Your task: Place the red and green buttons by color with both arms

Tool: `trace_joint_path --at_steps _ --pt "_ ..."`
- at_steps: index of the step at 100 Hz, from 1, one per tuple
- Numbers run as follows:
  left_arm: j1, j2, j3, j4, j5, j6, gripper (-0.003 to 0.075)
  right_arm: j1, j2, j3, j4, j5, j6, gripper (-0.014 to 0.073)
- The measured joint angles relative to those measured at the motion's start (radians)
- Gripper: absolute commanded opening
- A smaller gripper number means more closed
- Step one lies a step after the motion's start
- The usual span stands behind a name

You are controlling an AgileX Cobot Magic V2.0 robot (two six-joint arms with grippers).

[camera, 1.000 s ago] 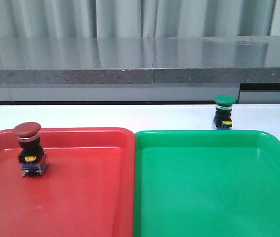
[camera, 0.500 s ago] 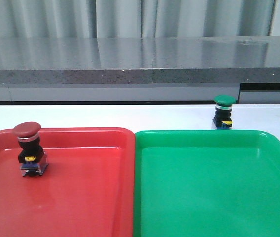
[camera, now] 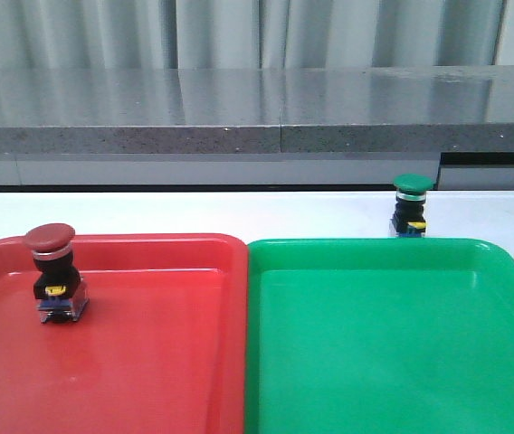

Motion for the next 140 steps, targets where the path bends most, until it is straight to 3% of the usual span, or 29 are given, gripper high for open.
trace_joint_path --at_steps 41,62,93,119,140 --pt "0.0 0.0 0.0 0.0 0.0 0.0 -0.0019 0.0 0.0 -0.013 0.004 -0.101 0.0 -0.0058" --pt "0.0 0.0 0.0 0.0 0.0 0.0 -0.0019 0.0 0.033 -0.192 0.011 0.104 0.0 -0.0058" --pt "0.0 0.0 0.0 0.0 0.0 0.0 -0.0019 0.0 0.295 -0.519 0.011 0.478 0.0 -0.0058" --pt "0.0 0.0 0.0 0.0 0.0 0.0 -0.0019 0.0 0.499 -0.683 0.011 0.644 0.0 -0.0058" --pt "0.0 0.0 0.0 0.0 0.0 0.0 -0.0019 0.0 0.583 -0.7 0.011 0.672 0.0 -0.0055"
